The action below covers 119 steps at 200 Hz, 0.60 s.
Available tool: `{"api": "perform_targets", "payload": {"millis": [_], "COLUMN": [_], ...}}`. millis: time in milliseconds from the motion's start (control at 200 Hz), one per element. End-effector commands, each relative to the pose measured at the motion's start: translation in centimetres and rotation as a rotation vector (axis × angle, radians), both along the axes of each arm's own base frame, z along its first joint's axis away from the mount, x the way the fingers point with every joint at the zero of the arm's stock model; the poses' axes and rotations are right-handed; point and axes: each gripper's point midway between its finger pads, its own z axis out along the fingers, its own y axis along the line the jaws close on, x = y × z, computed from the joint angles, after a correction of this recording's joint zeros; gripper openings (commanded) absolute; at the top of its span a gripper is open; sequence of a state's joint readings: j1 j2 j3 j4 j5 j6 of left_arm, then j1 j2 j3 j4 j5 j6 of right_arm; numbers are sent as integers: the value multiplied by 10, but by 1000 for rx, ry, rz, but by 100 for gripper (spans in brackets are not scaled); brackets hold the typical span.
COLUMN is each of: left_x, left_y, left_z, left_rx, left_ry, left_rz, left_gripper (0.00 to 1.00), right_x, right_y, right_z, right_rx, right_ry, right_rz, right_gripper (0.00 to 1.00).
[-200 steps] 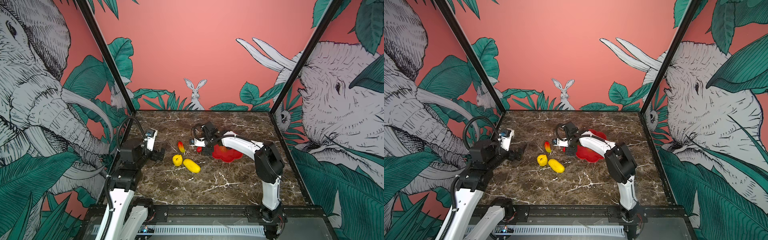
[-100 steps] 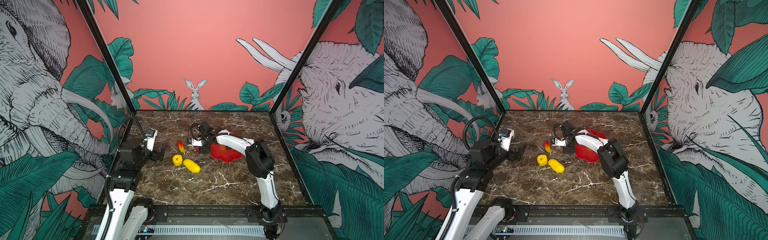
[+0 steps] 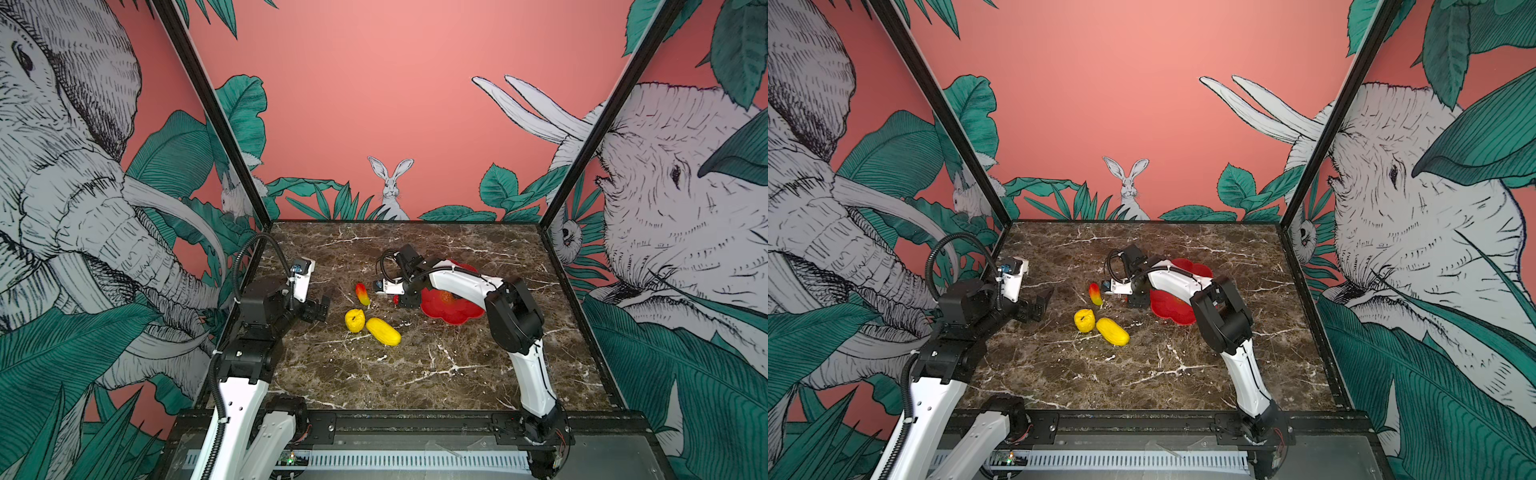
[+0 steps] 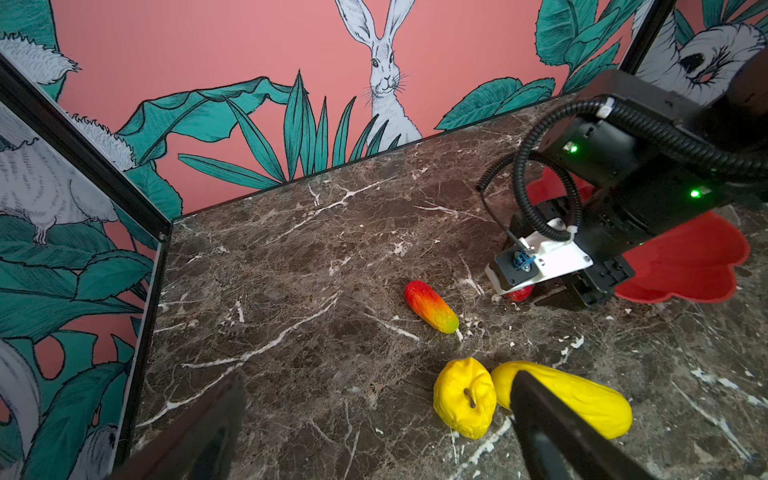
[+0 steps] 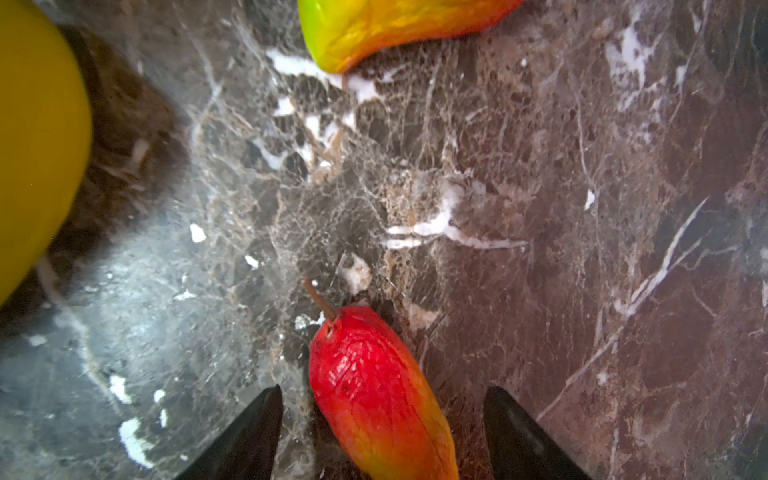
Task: Place and organize the fake fruits in the fruit bowl
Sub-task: 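Lower the right gripper onto the red mango beside the bowl and grasp it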
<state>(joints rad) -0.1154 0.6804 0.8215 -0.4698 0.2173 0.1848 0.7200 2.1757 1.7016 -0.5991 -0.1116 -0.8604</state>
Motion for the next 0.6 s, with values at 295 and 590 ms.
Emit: {"api": "perform_targets", "payload": {"millis": [295,590], "left_x": [-3,-4], "left_y": [-3,-2], "left_z": [-1,0], "left_rx": [6,9], "left_ry": [-10,-17], "left_rz": [-22,-22], "left_gripper": [100,100], "right_x": [3,-3], "right_y": [4,13], "right_z": [-19,-14], "right_rx": [-50,-48], "right_ry": [20,29], "right_rz": [-5,17], "right_gripper": [62,52]}}
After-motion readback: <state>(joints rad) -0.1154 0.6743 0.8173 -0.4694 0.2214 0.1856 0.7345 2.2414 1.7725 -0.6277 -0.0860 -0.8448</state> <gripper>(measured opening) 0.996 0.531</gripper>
